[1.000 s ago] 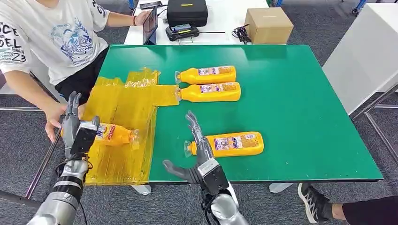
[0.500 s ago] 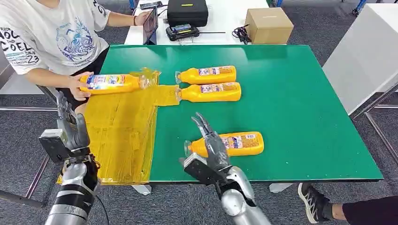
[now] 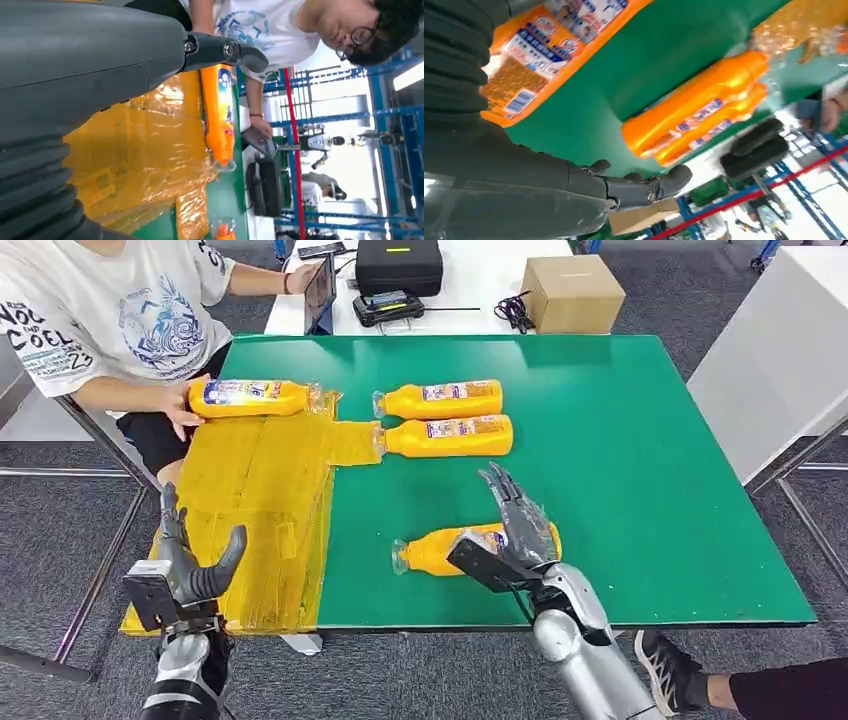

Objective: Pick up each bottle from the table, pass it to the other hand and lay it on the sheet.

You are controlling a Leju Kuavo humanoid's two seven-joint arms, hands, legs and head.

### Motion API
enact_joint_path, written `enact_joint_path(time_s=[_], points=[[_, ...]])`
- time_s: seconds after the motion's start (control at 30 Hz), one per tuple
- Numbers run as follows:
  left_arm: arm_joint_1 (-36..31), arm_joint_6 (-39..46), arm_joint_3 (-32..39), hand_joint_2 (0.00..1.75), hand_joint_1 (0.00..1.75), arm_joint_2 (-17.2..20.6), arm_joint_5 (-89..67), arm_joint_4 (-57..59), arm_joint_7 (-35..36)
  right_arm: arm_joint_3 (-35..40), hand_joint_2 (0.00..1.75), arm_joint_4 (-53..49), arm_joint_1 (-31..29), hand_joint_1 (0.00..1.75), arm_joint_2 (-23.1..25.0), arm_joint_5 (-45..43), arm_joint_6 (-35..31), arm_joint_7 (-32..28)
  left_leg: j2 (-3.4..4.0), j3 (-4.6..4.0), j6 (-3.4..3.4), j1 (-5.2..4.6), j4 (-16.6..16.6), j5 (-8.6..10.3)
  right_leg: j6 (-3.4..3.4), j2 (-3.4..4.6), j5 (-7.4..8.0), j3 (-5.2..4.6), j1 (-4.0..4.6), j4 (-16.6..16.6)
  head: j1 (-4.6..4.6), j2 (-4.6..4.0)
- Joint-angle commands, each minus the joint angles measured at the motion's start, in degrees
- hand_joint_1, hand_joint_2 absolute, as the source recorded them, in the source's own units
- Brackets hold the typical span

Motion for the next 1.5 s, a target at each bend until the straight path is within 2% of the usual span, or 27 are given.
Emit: enact_joint_path(time_s=[0.03, 0.27, 0.5, 0.87, 1.0, 1.37, 1.5], points=[[-0.6, -0.3, 0.2, 1.75, 0.0, -1.1, -1.7, 2.5, -0.8, 0.8, 1.75, 11.0, -6.5, 0.0, -2.8, -1.3, 4.4, 1.5, 0.09, 0.15, -0.06, 0.08, 0.0, -0.04, -0.08, 0.05, 0.01, 0.17, 0.07, -0.1, 0.02, 0.0], [-0.9, -0.2, 0.1, 1.75, 0.0, -0.8, -2.4, 3.0, -0.6, 1.2, 1.75, 11.4, -6.6, 0.0, -2.7, -1.6, 4.8, 1.6, 0.08, 0.23, -0.1, 0.1, 0.0, -0.1, -0.15, 0.05, -0.05, 0.26, 0.08, -0.1, 0.0, 0.0], [-3.5, -0.4, 0.1, 1.75, 0.0, -0.5, -3.5, 8.5, -0.7, 5.1, 1.75, 18.9, -9.8, 0.0, -3.0, -4.1, 8.6, 1.6, 0.02, 0.1, -0.05, 0.02, 0.0, 0.0, -0.07, 0.01, 0.01, 0.11, 0.0, -0.1, 0.02, 0.0], [-7.1, -1.4, -2.2, 1.75, 0.0, -0.4, -3.8, 13.1, -1.1, 12.6, 1.75, 21.8, -16.8, 0.0, -9.8, -13.6, 22.4, -0.2, -0.02, 0.07, -0.03, 0.0, 0.0, -0.01, -0.06, -0.04, -0.01, 0.11, -0.02, 0.0, 0.02, 0.0], [-7.8, -1.5, -2.9, 1.75, 0.0, -0.4, -3.7, 14.1, -1.1, 15.8, 1.75, 23.6, -18.4, 0.0, -10.4, -13.4, 22.7, -0.1, -0.02, 0.08, -0.04, 0.0, 0.0, 0.0, -0.05, -0.03, 0.01, 0.12, -0.02, 0.0, 0.02, 0.0], [-7.8, -1.5, -2.9, 1.75, 0.0, -0.4, -3.7, 14.1, -1.1, 15.8, 1.75, 23.6, -18.4, 0.0, -10.4, -13.4, 22.7, -0.1, 0.0, 0.14, -0.06, 0.03, 0.0, -0.02, -0.04, -0.02, 0.02, 0.17, 0.0, 0.0, 0.0, 0.0], [-8.3, -1.8, -3.4, 1.75, 0.0, -0.4, -3.2, 14.7, -0.9, 19.8, 1.75, 24.3, -20.9, 0.0, -11.4, -13.6, 23.9, 0.6, 0.01, 0.07, -0.04, -0.01, 0.0, 0.0, -0.01, 0.0, 0.04, 0.09, -0.03, 0.0, 0.02, 0.0]])
